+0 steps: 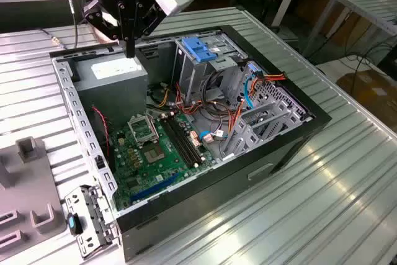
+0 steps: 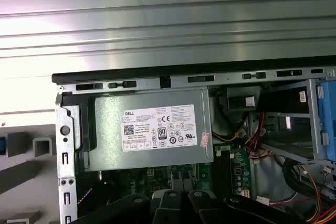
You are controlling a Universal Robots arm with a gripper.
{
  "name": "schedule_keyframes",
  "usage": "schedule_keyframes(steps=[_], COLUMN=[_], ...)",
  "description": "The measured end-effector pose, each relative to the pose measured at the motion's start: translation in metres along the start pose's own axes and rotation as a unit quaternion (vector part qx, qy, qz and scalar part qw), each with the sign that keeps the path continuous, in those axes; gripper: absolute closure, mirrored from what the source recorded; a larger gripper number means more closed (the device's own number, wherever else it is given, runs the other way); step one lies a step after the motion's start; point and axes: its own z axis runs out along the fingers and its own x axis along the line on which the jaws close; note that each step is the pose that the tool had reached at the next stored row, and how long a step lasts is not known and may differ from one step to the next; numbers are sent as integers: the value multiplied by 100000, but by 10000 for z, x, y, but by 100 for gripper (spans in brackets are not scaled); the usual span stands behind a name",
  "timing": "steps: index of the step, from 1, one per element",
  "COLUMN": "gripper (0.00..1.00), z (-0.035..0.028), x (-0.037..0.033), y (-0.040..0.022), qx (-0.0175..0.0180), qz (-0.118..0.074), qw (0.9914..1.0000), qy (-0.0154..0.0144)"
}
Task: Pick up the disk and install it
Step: 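Reach for the disk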
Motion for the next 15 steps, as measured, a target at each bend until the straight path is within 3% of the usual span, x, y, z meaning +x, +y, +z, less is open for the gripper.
schedule_keyframes(steps=[15], gripper=[89], z=[2], x=[29], y=[-2], qx=[6], qz=[1], qw=[100000], qy=[42])
